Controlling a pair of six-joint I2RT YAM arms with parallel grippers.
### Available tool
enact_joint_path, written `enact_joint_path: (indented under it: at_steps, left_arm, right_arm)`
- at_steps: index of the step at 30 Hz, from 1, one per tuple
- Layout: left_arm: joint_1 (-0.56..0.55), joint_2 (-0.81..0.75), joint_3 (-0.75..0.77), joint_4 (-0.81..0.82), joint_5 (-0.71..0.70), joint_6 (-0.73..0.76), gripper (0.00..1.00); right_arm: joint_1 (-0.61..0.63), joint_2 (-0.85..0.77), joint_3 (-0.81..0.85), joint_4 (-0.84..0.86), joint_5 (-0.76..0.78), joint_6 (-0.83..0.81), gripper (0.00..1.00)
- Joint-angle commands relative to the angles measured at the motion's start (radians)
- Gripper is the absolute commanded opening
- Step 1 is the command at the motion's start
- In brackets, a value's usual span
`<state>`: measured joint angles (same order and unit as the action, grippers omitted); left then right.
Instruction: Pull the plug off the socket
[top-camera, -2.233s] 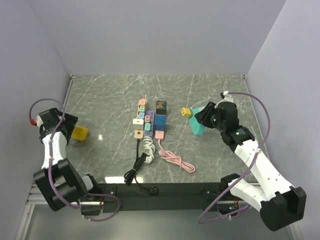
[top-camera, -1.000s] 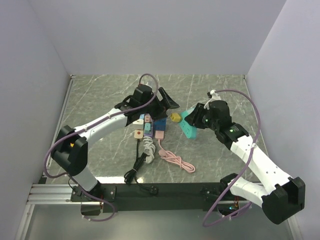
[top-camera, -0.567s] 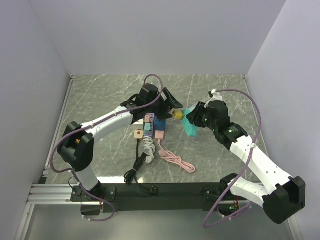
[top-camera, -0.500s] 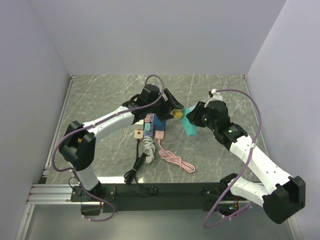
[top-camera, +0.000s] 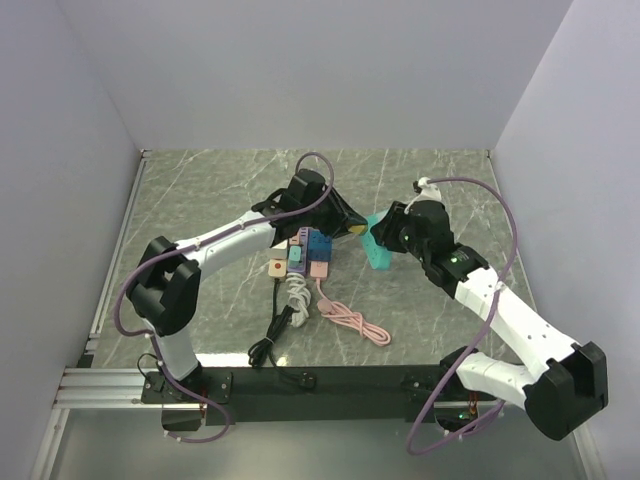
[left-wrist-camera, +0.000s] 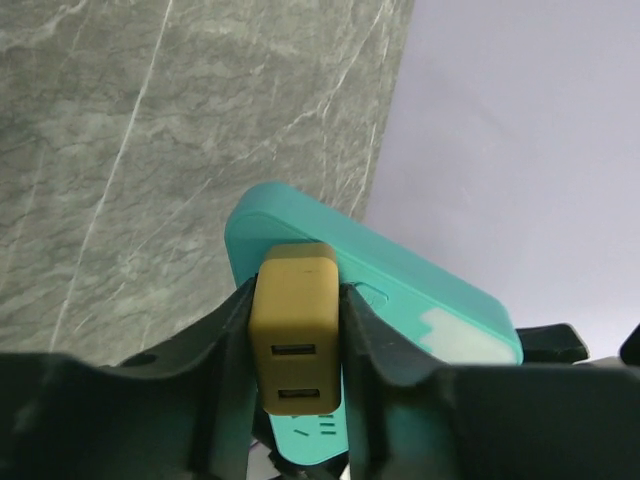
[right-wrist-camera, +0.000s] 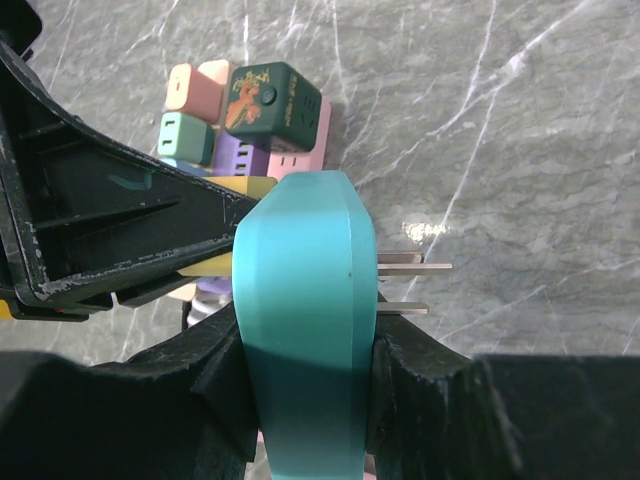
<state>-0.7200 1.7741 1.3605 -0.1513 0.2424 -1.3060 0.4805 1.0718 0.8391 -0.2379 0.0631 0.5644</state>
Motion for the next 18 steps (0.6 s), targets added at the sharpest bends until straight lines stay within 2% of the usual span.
enact_joint_path:
  at_steps: [1,2,3,4,12,18]
  left_arm:
    - [-0.012,0.008,0.043,0.055,0.037,0.002,0.28]
    - [-0.012,0.007,0.039,0.053,0.037,0.005,0.21]
    - [-0.01,0.002,0.034,0.053,0.035,0.005,0.06]
    - [-0.01,-0.001,0.022,0.052,0.037,0.008,0.01]
    - [0.048,-0.125,-0.113,0.067,0.034,0.039,0.0]
    - [0.189,-0.309,-0.313,0.092,0.061,0.062,0.0]
  right_arm:
    - [0.02,0.002,0.035,0.101,-0.016,0.003,0.0]
    - [0.02,0.004,0.034,0.1,-0.016,0.006,0.0]
    - [0.02,0.01,0.037,0.091,-0.005,0.011,0.0]
    - [0.018,0.016,0.041,0.081,0.024,0.025,0.0]
    - [-0.031,0.114,0.077,-0.091,0.197,0.106,0.0]
    - [-0.17,0.128,0.064,-0.202,0.277,0.17,0.0]
